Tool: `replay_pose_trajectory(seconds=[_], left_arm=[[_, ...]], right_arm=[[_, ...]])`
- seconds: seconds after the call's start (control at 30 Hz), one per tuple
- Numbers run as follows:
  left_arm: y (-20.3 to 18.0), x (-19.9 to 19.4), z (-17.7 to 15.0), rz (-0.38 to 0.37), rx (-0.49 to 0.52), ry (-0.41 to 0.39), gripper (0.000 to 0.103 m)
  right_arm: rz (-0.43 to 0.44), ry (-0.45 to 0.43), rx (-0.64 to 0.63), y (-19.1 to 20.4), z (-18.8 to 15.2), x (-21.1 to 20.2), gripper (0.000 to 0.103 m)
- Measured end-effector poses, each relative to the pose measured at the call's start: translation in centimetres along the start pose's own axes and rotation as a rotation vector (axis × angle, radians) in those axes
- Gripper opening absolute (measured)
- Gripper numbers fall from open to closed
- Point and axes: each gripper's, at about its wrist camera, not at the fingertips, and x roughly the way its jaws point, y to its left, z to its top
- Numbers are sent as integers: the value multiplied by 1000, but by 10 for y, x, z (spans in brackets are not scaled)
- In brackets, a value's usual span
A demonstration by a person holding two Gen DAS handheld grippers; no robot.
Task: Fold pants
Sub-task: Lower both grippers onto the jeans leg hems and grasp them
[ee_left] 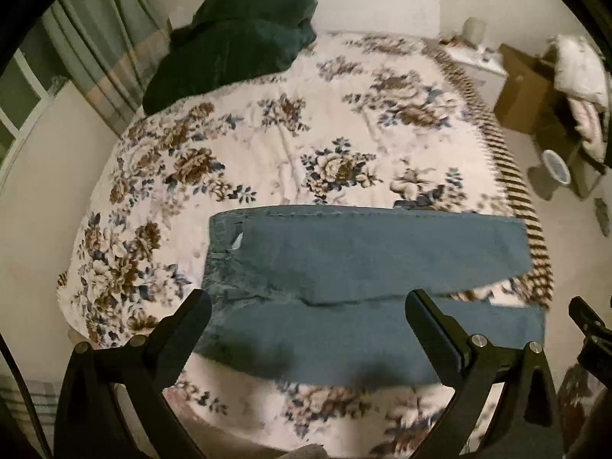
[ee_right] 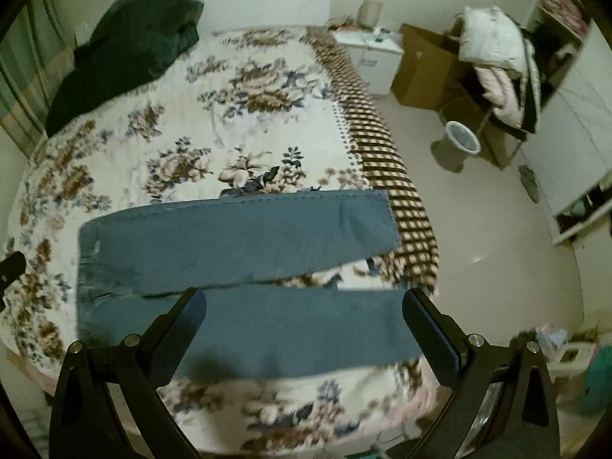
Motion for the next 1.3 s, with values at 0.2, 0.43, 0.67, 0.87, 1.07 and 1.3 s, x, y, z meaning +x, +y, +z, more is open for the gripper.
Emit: replay_pose_trajectory(seconds=[0.2,0.43,0.67,0.87,1.07,1.3], left_arm=[[-41,114,43,22,41,63,103],[-105,270,66,43,323,184,103],[-142,376,74,99,650,269,103],[-156,424,79,56,843,366,103],[-155,446,84,-71,903,463,103],[-139,443,84,-218,852,502,72]], right_arm=[[-24,63,-143,10,70,157,103],[-80,198,-431,60,92,331,103],[-189,365,-742,96,89,449,103],[-175,508,-937,108,91,500,103],[-137,582,-1048,110,96,521,103],[-9,632,-1055,115,98,522,57]])
